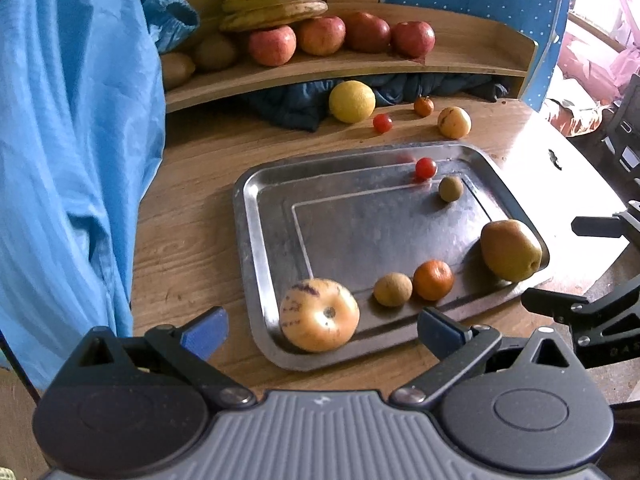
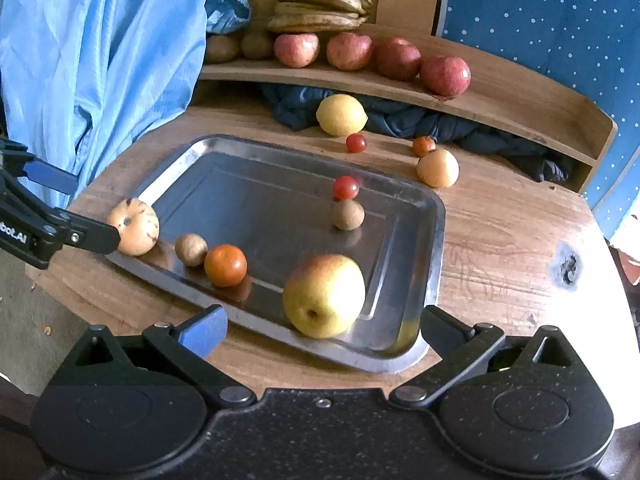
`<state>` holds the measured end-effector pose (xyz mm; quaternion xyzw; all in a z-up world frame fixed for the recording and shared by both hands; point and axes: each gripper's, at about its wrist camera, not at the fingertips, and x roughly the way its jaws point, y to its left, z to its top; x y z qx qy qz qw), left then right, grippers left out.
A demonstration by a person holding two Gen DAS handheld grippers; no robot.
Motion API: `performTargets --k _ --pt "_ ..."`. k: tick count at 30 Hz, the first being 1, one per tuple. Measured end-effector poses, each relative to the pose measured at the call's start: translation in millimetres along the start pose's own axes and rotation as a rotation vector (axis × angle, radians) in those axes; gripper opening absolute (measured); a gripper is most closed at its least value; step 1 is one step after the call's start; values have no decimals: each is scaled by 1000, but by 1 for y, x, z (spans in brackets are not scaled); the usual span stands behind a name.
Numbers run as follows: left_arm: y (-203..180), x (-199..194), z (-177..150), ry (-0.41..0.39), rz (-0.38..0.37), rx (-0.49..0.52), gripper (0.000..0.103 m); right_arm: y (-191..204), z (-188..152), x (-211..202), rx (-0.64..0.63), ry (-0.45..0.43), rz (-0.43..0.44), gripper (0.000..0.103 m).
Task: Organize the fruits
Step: 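Move both open tools back toward the fruits below the shelf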
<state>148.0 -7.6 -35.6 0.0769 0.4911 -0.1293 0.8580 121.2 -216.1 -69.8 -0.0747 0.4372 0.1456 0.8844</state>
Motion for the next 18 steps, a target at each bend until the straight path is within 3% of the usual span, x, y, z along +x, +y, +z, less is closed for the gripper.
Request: performTargets --k 18 --pt "-3 40 67 -5 -61 84 103 -30 35 24 80 -22 -59 102"
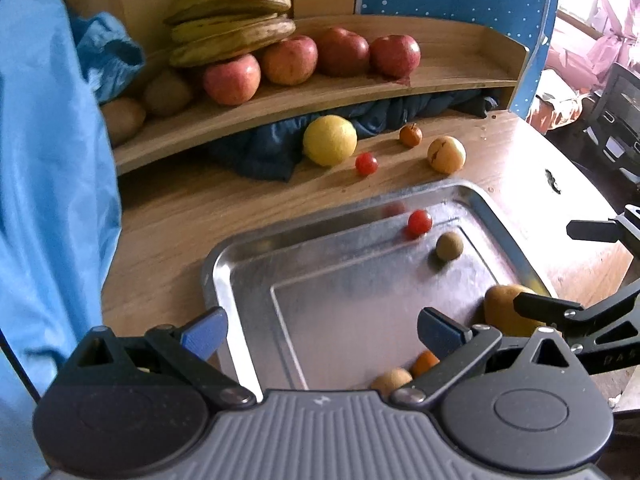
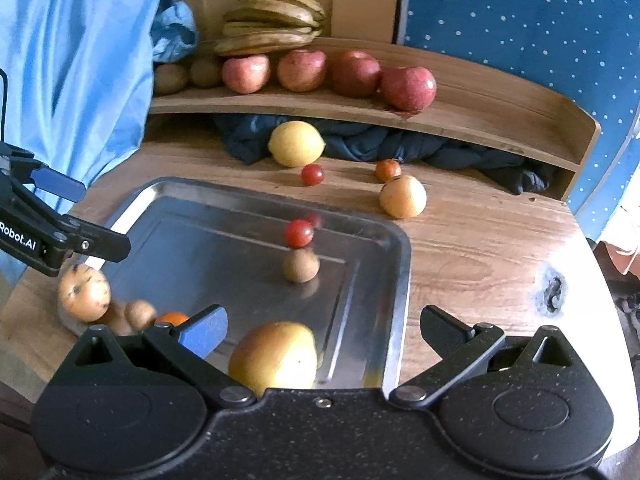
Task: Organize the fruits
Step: 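Move both open tools back toward the fruits below the shelf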
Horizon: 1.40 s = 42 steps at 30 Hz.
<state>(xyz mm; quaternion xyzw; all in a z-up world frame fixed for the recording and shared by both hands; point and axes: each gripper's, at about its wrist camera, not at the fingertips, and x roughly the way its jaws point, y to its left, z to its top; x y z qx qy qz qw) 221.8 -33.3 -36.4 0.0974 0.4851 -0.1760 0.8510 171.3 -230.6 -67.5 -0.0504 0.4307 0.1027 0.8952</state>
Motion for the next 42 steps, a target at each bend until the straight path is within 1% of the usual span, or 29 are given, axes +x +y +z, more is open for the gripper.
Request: performTargets --k 7,17,25,29,35,42 --pt "4 18 20 5 -38 27 103 -6 11 14 29 12 -36 102" --pt "13 48 45 24 -89 42 103 -4 23 36 73 33 -86 102" --pt "15 73 68 19 -148 46 103 -1 25 41 125 47 -150 102" --pt "12 82 77 17 -166 45 103 -1 23 43 149 60 -179 102" --pt "8 90 87 15 -149 16 103 -6 29 46 166 56 -230 102" --pt "1 97 95 21 -138 2 103 -12 35 50 176 42 -238 102"
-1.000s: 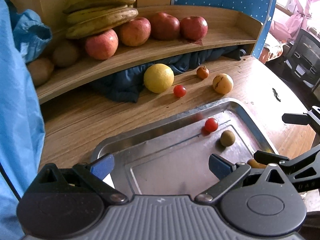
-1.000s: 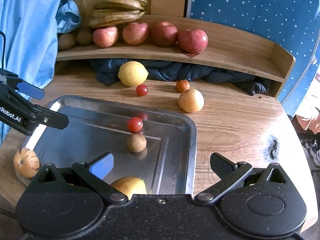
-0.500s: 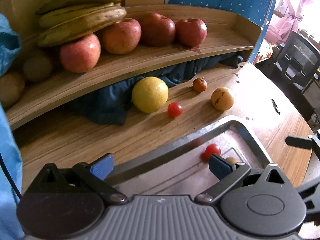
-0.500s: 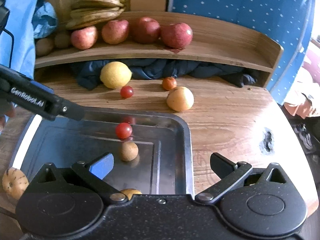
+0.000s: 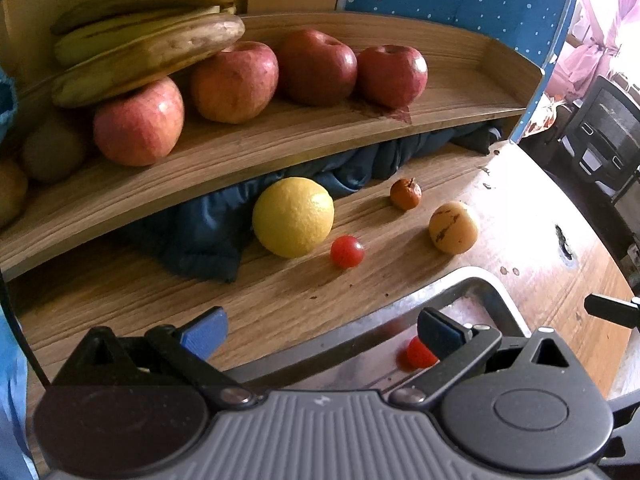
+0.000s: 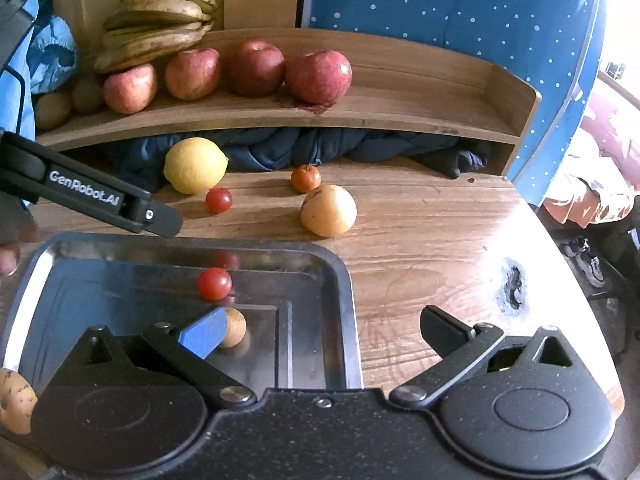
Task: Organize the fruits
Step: 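Move both open tools back toward the fruits below the shelf, then grasp a red cherry tomato with left tool while right tool grasps the cream striped fruit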
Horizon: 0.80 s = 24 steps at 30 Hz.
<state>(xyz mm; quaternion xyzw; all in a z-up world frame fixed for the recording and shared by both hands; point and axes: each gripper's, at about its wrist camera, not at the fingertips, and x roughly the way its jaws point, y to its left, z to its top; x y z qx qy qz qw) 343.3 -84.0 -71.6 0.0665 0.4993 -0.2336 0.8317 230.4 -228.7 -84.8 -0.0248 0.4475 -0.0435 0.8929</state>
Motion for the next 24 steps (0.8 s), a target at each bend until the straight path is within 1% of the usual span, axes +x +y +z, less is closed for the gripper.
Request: performTargets --k 6,12,17,24 --pt "-8 5 4 8 31 -5 103 -7 3 6 5 -7 20 102" --pt "-15 10 5 27 61 -33 103 -16 10 16 -2 -8 54 102" --pt "-21 12 7 30 85 -67 103 -26 14 26 -25 -11 92 102" --pt "-30 20 14 37 140 -132 103 -43 22 42 -63 -10 152 102"
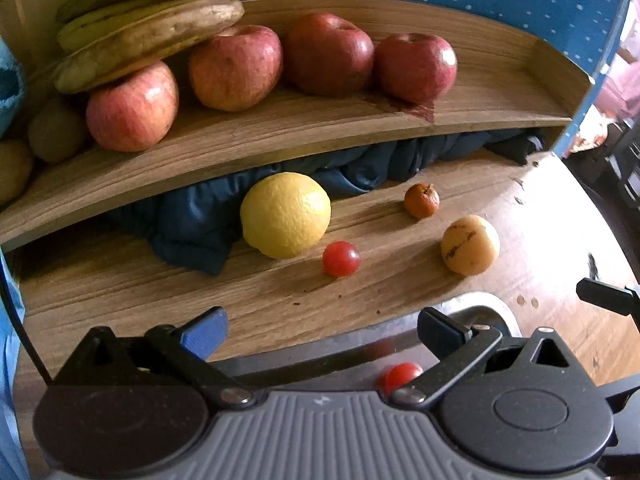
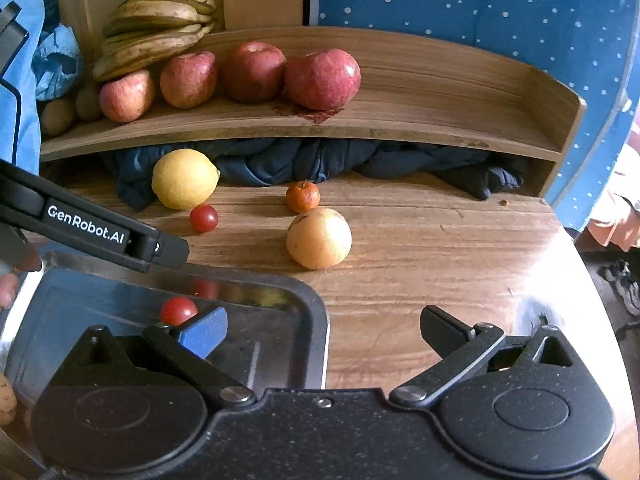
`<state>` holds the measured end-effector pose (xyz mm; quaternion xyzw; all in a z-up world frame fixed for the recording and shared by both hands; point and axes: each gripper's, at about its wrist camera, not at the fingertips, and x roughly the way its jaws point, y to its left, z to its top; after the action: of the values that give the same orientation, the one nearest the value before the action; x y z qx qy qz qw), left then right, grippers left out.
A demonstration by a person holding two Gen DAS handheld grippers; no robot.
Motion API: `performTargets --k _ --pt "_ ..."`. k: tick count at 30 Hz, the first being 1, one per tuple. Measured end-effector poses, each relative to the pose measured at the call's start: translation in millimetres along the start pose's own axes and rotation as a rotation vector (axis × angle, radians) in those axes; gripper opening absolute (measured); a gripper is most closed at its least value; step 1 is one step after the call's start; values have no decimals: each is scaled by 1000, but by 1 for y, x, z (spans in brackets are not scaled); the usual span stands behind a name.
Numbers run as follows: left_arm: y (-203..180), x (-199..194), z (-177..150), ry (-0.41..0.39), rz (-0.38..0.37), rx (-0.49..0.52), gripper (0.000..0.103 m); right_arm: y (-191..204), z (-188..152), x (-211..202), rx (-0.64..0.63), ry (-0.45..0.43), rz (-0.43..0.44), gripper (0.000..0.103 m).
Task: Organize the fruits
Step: 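Grasp a red cherry tomato with left tool while right tool grasps the cream striped fruit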
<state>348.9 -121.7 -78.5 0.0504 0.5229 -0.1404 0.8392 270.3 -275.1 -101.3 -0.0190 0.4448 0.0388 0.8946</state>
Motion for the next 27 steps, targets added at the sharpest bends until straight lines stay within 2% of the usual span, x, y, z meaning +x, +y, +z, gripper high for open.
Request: performTargets --k 12,27 --pt "-8 27 12 16 99 -168 103 -27 21 38 -95 18 117 102" --pt "-15 39 17 -7 122 -230 98 -40 34 69 -130 27 239 102"
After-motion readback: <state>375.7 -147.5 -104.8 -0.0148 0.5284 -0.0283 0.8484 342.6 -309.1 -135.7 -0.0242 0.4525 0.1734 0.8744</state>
